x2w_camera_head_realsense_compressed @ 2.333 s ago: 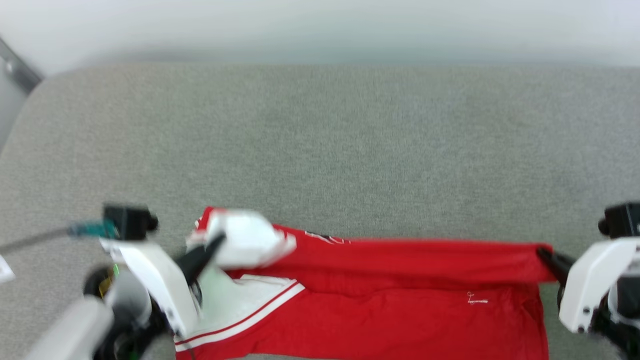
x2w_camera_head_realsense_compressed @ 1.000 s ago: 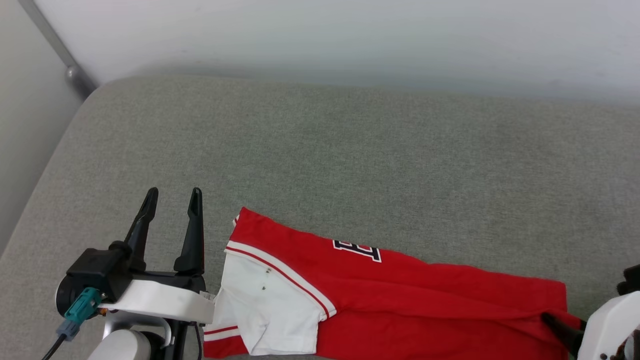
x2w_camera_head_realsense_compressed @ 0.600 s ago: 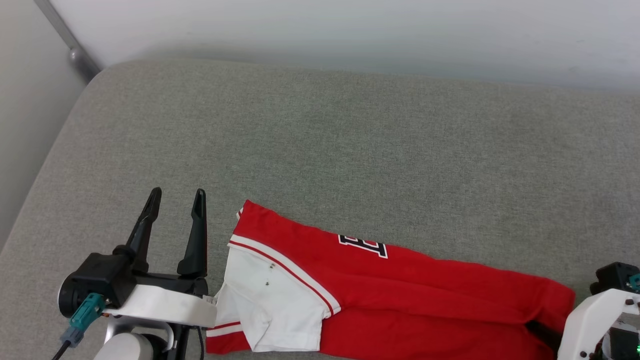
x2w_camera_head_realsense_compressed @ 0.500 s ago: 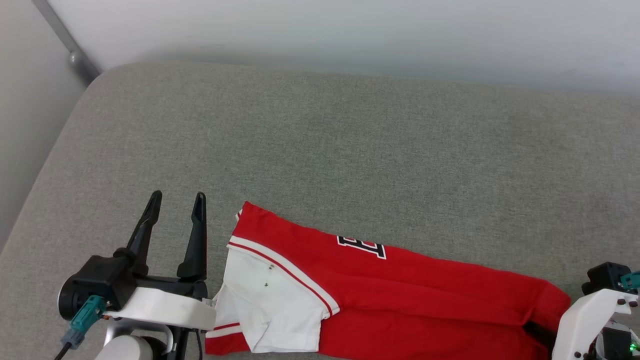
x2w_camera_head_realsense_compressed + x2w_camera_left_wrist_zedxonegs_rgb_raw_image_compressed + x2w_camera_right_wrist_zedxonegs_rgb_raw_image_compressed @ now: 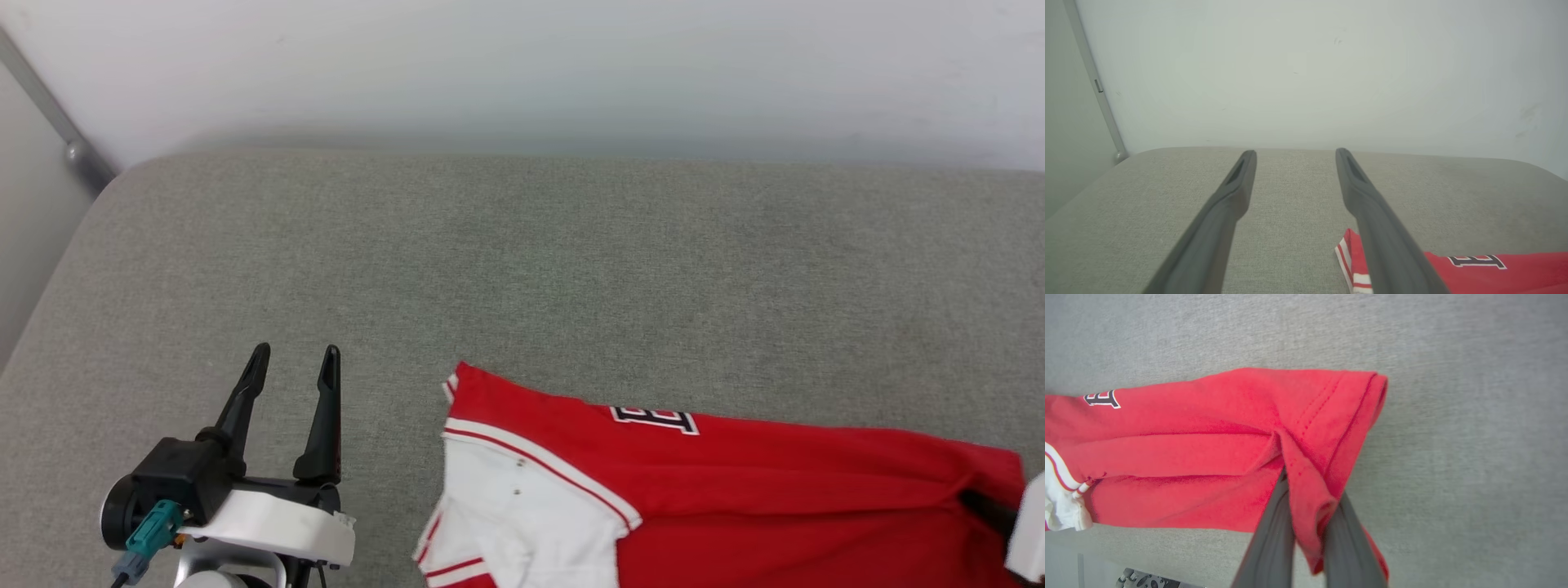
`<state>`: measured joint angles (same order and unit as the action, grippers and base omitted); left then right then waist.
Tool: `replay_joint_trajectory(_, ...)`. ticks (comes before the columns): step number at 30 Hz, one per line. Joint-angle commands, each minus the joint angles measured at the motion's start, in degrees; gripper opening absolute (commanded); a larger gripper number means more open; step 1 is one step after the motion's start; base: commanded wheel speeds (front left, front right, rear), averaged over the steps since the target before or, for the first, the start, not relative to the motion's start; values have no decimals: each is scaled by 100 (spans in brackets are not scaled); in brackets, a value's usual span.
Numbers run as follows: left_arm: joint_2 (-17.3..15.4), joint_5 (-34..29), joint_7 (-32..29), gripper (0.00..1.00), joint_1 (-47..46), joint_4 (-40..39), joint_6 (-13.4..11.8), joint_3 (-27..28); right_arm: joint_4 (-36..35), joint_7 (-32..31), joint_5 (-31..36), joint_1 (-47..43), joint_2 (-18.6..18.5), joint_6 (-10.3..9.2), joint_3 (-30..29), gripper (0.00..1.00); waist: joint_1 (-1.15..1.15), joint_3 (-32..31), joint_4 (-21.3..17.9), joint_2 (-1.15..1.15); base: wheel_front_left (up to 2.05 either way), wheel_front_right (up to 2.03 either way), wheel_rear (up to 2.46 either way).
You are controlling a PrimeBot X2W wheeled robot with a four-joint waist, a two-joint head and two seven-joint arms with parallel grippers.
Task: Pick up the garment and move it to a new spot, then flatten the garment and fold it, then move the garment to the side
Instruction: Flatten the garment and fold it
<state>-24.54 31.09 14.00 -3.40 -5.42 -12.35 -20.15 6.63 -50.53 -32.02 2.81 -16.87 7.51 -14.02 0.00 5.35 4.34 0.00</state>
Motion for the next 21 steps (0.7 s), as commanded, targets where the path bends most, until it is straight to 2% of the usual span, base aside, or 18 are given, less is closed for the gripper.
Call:
replay_joint_trajectory(1, -3, -3, -8, 100, 57, -18, -18, -8, -52, -43, 66, 35, -57, -4, -164, 0, 0, -17, -46, 0, 0, 0, 0)
replay_joint_trajectory(2, -3, -6, -10, 100, 60, -20, -16, -19, -92, -101, 117, -5, -87, -4, -345, 0, 0, -22, -63, 0, 0, 0, 0)
replay_joint_trajectory(3, -2, -17, -11, 100, 70, 9, -31, -44, -292, -331, 268, -89, -181, -4, -956, 0, 0, -56, -126, 0, 0, 0, 0)
replay_joint_trajectory(5, -7, -31, -8, 100, 61, 19, -33, -60, -372, -464, 269, -98, -147, -4, -1149, 0, 0, -84, -150, 0, 0, 0, 0)
replay_joint_trajectory(9, -8, -58, -10, 100, 90, 52, -32, -106, -476, -893, -45, 0, 290, -4, -1259, 0, 0, -193, -167, 0, 0, 0, 0)
replay_joint_trajectory(13, -12, -61, -41, 100, 85, 68, -19, -150, -591, -1322, -630, 96, 832, -4, -1042, 0, 0, -280, -130, 0, 0, 0, 0)
replay_joint_trajectory(16, -6, -46, -74, 100, 39, 77, 7, -196, -613, -1429, -1025, 123, 1101, -4, -710, 0, 0, -316, -76, 0, 0, 0, 0)
replay_joint_trajectory(20, 5, -39, -121, 100, -51, 88, 47, -253, -542, -1338, -1424, 93, 1297, -4, -115, 0, 0, -336, 40, 0, 0, 0, 0)
replay_joint_trajectory(21, 0, -30, -157, 100, -89, 102, 61, -281, -379, -1149, -1686, 203, 1357, -4, 394, 0, 0, -315, 118, 0, 0, 0, 0)
